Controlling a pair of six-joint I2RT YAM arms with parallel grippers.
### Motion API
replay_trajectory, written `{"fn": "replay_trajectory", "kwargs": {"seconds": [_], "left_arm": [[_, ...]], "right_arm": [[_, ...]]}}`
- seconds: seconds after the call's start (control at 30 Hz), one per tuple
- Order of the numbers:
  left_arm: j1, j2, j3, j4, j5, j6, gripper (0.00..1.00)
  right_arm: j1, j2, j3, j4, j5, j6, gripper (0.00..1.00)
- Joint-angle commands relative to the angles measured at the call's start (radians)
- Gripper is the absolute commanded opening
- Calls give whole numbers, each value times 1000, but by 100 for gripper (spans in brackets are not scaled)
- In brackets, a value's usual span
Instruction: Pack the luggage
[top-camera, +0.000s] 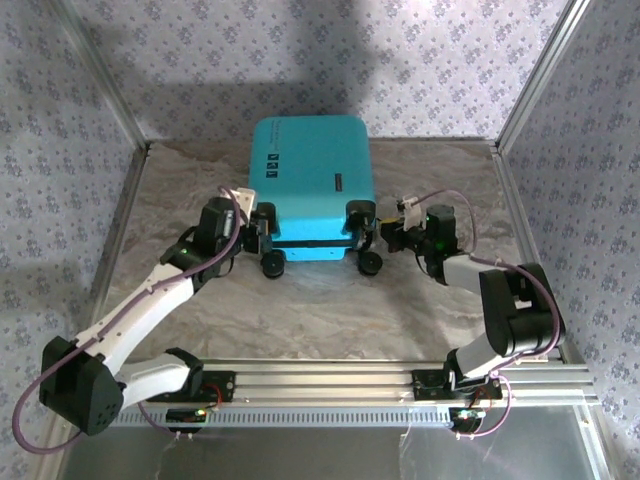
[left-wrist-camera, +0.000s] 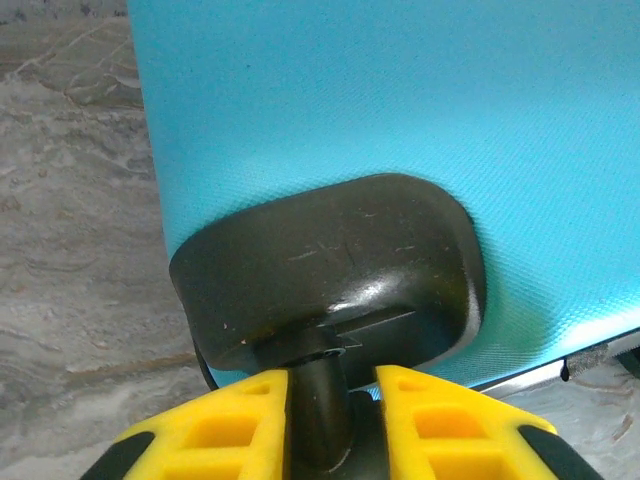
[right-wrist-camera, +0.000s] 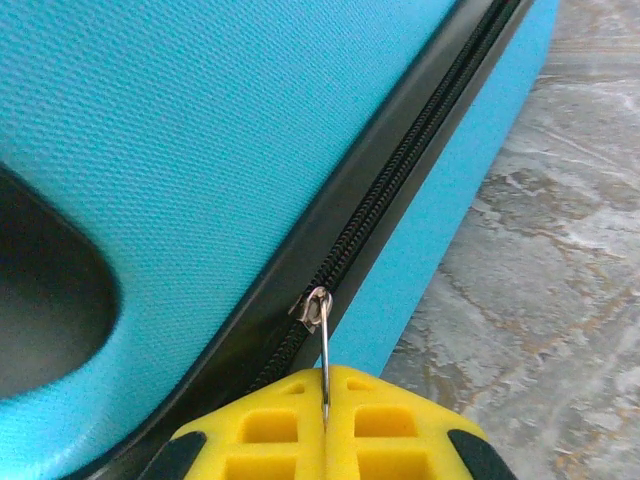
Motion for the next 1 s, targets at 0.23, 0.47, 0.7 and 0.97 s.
{"fn": "replay_trajectory", "kwargs": {"seconds": [0.23, 0.47, 0.7, 0.97], "left_arm": [[84, -44, -5, -57, 238, 192, 0], [83, -33, 11, -77, 254, 202, 2], [73, -63, 97, -155, 214, 156, 56], [-152, -10, 201, -217, 93, 56, 69]], "right_arm": [[51, 77, 163, -12, -13, -17, 0], [119, 140, 243, 43, -49, -11, 0], [204, 92, 193, 35, -19, -65, 0], [276, 42, 149, 31, 29, -81, 0]]}}
